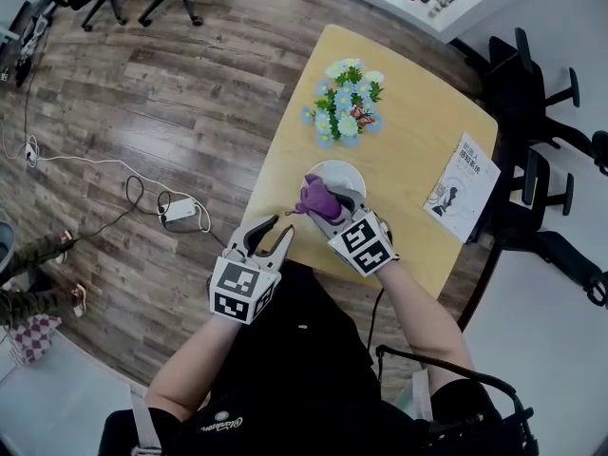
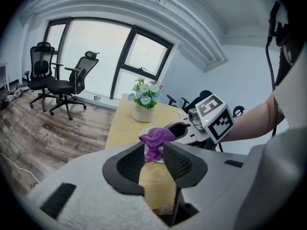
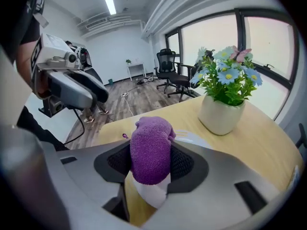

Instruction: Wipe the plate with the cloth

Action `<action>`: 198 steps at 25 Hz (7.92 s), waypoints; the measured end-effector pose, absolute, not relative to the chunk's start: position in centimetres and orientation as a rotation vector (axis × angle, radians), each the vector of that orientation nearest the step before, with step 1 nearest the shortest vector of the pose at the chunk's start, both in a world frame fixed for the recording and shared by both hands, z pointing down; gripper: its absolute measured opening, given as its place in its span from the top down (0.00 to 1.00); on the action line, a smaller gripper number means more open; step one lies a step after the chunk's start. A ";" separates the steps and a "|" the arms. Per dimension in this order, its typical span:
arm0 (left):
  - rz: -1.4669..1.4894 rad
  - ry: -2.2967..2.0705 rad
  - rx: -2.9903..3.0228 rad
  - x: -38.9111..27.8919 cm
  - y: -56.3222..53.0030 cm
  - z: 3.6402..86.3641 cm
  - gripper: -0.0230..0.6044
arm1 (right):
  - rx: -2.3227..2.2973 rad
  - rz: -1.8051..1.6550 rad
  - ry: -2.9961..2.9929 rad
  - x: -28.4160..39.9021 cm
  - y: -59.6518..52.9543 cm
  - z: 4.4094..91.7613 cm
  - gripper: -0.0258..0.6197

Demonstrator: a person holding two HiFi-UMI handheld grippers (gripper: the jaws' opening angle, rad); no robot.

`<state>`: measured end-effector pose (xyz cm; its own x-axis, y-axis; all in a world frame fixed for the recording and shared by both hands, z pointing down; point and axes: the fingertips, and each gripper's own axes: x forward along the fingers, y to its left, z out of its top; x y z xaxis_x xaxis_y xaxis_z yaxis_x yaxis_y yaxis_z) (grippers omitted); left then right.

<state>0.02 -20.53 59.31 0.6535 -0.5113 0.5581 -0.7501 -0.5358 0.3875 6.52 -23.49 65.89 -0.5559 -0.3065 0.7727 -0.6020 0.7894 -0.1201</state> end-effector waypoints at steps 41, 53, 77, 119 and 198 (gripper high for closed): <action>0.527 -0.925 2.282 1.4 -20.4 59.4 0.76 | 0.670 0.380 -2.097 11.6 -25.1 66.9 0.67; 0.526 -0.930 2.273 1.1 -20.2 59.4 0.76 | 0.754 0.403 -2.078 12.8 -27.2 66.3 0.67; 0.534 -0.915 2.286 1.6 -19.7 59.6 0.76 | 0.842 0.388 -2.032 16.0 -28.8 66.1 0.67; 0.562 -0.874 2.309 3.0 -19.3 59.9 0.76 | 0.815 0.378 -2.013 17.9 -23.9 66.4 0.67; 0.378 -1.053 2.613 1.9 -24.4 45.3 0.76 | 1.442 0.193 -2.285 14.2 -22.5 45.9 0.67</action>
